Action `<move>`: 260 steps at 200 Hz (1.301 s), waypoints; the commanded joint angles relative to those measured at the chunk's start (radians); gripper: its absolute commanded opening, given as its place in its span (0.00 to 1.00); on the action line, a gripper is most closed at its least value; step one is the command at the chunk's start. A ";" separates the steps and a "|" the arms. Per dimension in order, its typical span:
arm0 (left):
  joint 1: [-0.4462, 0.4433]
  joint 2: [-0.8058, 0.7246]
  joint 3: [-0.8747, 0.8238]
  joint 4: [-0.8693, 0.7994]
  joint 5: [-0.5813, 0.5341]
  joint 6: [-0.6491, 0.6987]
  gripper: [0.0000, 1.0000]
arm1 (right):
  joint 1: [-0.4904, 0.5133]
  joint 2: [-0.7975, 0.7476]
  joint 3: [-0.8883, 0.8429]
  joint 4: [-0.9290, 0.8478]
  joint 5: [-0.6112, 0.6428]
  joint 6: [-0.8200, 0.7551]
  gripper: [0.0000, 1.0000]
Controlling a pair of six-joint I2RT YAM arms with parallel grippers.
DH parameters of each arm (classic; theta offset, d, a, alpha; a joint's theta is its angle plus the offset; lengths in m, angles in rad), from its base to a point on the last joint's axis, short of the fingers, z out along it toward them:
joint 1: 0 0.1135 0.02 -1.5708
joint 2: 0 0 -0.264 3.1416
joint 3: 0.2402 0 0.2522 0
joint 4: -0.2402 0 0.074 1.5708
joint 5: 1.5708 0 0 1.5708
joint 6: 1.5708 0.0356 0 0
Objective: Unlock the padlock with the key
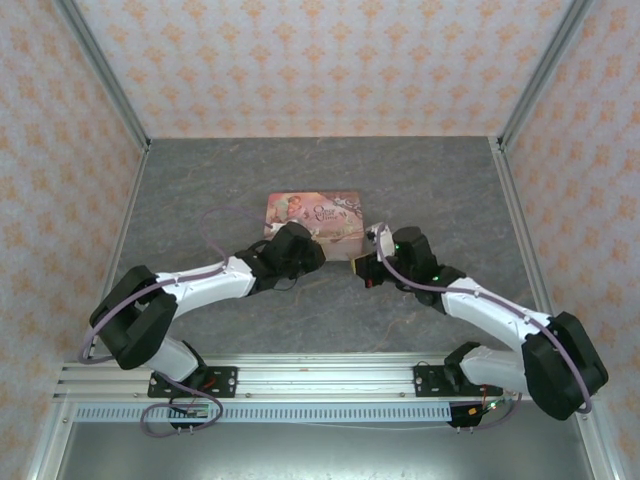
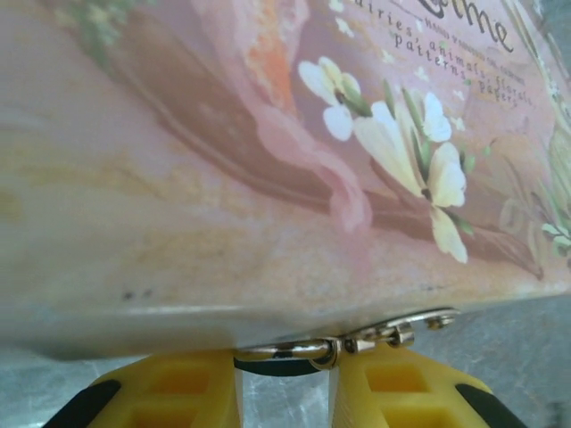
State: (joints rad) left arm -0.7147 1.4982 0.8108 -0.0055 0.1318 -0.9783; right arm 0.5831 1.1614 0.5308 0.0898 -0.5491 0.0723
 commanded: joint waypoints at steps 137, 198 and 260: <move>0.026 -0.048 0.061 -0.065 0.120 -0.167 0.24 | 0.144 0.221 0.052 0.229 0.109 -0.106 0.00; 0.024 -0.047 0.061 -0.065 0.121 -0.164 0.24 | 0.144 0.233 0.060 0.243 0.078 -0.095 0.00; 0.026 -0.050 0.066 -0.079 0.125 -0.157 0.24 | 0.144 0.233 0.061 0.258 0.069 -0.091 0.00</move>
State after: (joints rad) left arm -0.6975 1.4788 0.8429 -0.0788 0.2546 -1.1362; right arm 0.7238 1.3869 0.5632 0.2947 -0.4641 -0.0200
